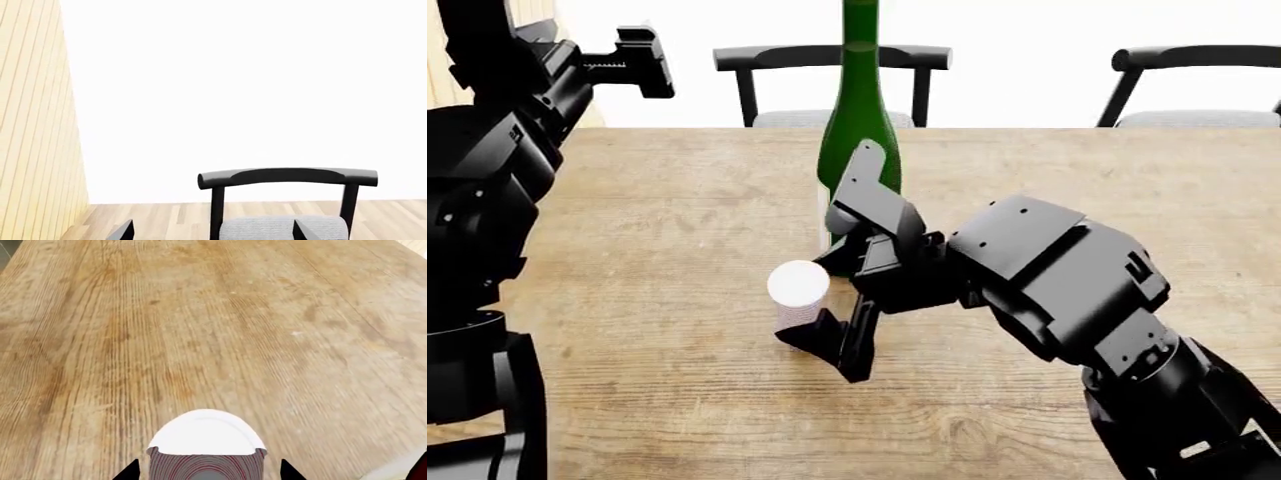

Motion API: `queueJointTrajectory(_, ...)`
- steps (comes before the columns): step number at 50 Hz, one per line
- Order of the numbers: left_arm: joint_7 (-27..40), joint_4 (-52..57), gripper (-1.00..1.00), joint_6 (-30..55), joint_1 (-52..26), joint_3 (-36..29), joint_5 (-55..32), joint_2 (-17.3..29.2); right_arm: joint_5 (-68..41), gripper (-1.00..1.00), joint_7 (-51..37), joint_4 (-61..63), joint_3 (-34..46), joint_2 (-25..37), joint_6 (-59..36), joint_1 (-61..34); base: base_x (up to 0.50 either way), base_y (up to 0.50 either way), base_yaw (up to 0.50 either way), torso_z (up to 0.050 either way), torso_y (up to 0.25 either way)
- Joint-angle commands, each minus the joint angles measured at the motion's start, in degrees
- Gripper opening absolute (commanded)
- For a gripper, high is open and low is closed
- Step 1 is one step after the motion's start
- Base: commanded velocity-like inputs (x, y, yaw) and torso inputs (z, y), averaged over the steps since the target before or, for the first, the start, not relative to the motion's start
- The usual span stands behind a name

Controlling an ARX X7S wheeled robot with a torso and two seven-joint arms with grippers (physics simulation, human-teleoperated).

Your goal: Pick the bottle and cup and place them in the sink. Then turn on the water.

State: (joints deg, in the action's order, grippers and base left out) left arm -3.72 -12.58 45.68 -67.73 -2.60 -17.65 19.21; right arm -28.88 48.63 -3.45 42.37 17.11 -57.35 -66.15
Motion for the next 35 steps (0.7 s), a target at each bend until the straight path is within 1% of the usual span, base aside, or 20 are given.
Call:
queueJointTrajectory(1, 0.0, -0.5, 1.00, -0.6, 0.3, 0.1, -0.1, 0.1, 0.1, 1.00, 0.5, -1.3, 1.3, -0.8, 0.9, 0.3, 0.00, 0.00, 0.00, 0.000, 0.000)
queueJointTrajectory(2, 0.0, -0.6, 1.00, -0.6, 0.3, 0.1, -0.1, 0.2, 0.1, -1.00, 0.5, -1.3, 1.2, -0.8, 0.9, 0.2, 0.00, 0.00, 0.00, 0.000, 0.000)
queueJointTrajectory(8, -0.1, -1.1, 1.00, -1.0, 0.2, -0.1, -0.1, 0.2, -0.2, -1.00, 0.1, -0.2, 0.9, -0.4, 0.4, -0.2, 0.00, 0.00, 0.00, 0.000, 0.000)
queueJointTrajectory(18, -0.2, -0.6, 1.00, -0.6, 0.7, -0.4, -0.4, 0.1, -3.2, -1.00, -1.4, 8.2, -1.9, 3.1, -5.1, -1.3, 0.00, 0.00, 0.00, 0.000, 0.000)
queueJointTrajectory(28, -1.0, -1.1, 1.00, -0.6, 1.2, -1.0, -0.7, 0.2, -8.7, -1.00, -5.5, 21.5, -9.4, 10.5, -15.5, -1.5, 0.00, 0.00, 0.00, 0.000, 0.000)
queueJointTrajectory(35, -2.1, 0.7, 1.00, 1.2, 1.6, -1.6, -1.7, 0.6, -12.9, -1.00, -8.8, 29.5, -16.4, 15.5, -22.1, 1.1, 0.00, 0.00, 0.00, 0.000, 0.000)
